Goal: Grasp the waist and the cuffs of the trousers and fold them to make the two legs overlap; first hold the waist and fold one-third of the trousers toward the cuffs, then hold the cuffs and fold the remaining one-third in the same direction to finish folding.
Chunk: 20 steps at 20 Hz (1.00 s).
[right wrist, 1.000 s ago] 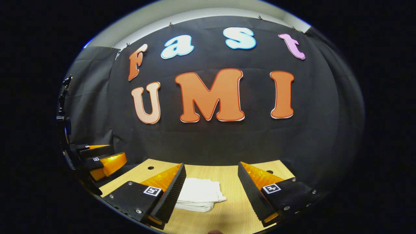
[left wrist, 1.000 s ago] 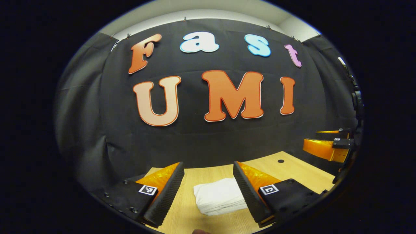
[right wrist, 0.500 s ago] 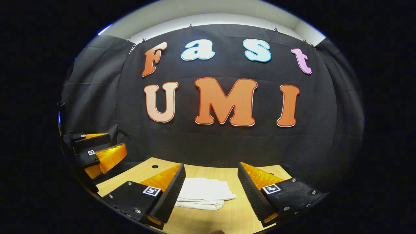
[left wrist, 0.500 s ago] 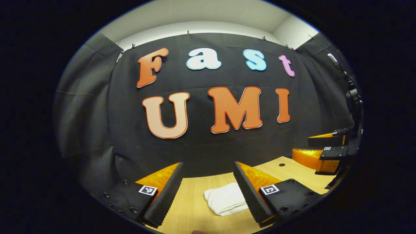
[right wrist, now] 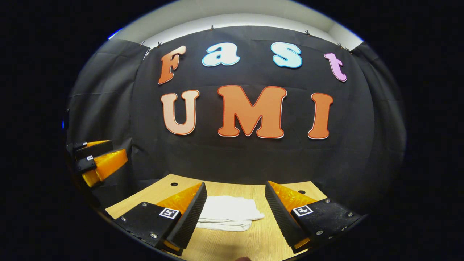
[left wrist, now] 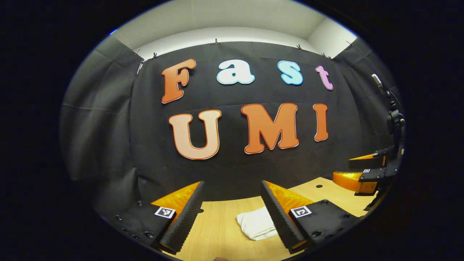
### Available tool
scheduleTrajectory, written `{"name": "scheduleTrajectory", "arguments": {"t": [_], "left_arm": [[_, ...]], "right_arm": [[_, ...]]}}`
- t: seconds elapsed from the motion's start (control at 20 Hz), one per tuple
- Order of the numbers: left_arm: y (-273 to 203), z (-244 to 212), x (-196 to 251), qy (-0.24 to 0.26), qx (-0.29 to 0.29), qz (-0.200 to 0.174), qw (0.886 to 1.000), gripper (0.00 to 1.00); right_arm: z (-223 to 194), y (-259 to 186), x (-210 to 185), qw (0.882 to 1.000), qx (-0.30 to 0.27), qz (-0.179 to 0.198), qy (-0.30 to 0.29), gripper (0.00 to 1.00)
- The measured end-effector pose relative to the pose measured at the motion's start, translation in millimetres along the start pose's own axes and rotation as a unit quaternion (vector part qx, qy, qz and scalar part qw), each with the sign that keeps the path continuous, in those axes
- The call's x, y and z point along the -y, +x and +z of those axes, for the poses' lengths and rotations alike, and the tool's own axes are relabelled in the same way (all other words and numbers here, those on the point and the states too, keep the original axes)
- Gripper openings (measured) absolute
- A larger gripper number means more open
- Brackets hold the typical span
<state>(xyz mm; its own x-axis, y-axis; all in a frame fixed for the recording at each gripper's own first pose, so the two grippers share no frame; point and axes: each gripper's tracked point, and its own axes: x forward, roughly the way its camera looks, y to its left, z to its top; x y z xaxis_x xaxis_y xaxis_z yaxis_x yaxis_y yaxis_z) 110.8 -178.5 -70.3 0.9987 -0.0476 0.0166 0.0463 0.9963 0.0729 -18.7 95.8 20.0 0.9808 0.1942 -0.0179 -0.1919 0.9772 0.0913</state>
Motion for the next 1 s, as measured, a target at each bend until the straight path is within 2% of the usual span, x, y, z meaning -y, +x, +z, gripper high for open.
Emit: {"name": "scheduleTrajectory", "arguments": {"t": [0.05, 0.1, 0.35, 0.4, 0.5, 0.65, 1.0], "left_arm": [[-3, 3, 4, 0.006, 0.003, -0.005, 1.0, 1.0], [-4, 5, 4, 0.008, 0.007, -0.003, 1.0, 0.99], [-4, -5, 7, -0.016, 0.002, 0.003, 1.0, 0.98], [-7, -4, 7, -0.012, 0.004, -0.003, 1.0, 1.0], [-17, -10, 6, 0.001, -0.002, -0.016, 1.0, 0.98], [-22, -19, 2, -0.006, -0.004, -0.028, 1.0, 0.99], [-15, -22, -12, -0.02, -0.002, -0.022, 1.0, 0.99]], "right_arm": [[-2, -2, 2, 1.0, -0.001, 0.0, -0.004, 1.0], [-4, -3, 3, 1.0, -0.004, 0.0, -0.007, 0.97], [-5, -8, 3, 1.0, -0.001, -0.012, -0.002, 0.98], [-3, -11, 2, 1.0, 0.005, -0.016, -0.008, 0.98], [-4, -19, -3, 1.0, 0.007, -0.021, -0.007, 0.98], [-2, -30, -6, 0.999, 0.017, -0.034, -0.01, 0.98], [3, -31, -14, 0.999, 0.022, -0.045, -0.012, 0.98]]}}
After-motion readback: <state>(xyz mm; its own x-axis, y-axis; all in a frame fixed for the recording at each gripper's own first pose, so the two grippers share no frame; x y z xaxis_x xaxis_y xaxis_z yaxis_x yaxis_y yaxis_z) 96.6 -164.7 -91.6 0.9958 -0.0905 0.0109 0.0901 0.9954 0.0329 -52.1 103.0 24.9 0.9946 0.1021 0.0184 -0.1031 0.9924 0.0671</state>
